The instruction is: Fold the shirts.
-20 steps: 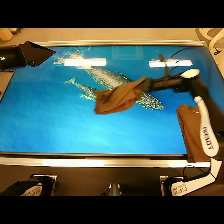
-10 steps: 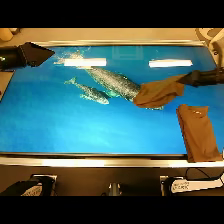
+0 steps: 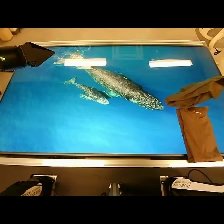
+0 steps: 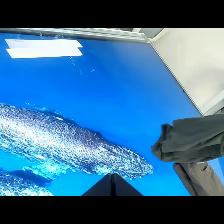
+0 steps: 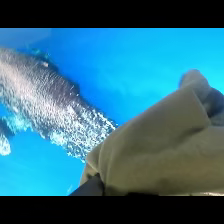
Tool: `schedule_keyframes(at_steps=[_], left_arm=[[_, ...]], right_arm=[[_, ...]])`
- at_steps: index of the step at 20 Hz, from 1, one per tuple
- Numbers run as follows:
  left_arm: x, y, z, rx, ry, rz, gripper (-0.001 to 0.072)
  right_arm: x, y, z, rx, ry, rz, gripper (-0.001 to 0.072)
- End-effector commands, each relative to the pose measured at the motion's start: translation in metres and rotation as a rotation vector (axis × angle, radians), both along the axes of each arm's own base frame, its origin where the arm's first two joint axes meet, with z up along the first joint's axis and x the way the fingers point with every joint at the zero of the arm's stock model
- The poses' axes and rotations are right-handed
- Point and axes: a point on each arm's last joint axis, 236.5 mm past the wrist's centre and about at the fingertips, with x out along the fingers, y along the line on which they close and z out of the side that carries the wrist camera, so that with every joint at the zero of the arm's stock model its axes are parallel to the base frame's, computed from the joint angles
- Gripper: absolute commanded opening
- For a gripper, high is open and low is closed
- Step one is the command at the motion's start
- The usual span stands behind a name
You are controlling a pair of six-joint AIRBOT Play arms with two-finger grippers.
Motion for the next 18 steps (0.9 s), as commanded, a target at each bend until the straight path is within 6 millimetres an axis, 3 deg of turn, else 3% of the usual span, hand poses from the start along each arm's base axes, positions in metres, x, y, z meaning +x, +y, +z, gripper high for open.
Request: schedule_keyframes(at_steps=[1,4,8,15,18], left_arm=[[0.0,0.0,0.0,0.002,-0.003,0.0,0.0025],[0.0,0.0,0.0,0.018,-0.019,-0.011,0.0025],[0.0,0.0,0.0,0.033,-0.037,-0.017,0.0025],[0.0,0.0,0.0,0.034,-0.038,-0.02,0.0025],[0.0,0.0,0.0,0.034,-0.039,-0.019,0.0025]], right_arm=[[-0.028,-0.03,0.018,-0.019,0.025,-0.142,0.0023],[-0.058,-0.027,0.015,-0.054,0.11,-0.129,0.0023],[-0.111,-0.012,-0.014,-0.058,0.355,-0.037,0.0023],[-0.18,-0.058,-0.038,-0.253,0.658,-0.179,0.0023],[-0.21,-0.054,-0.059,-0.255,0.772,-0.191,0.0022]])
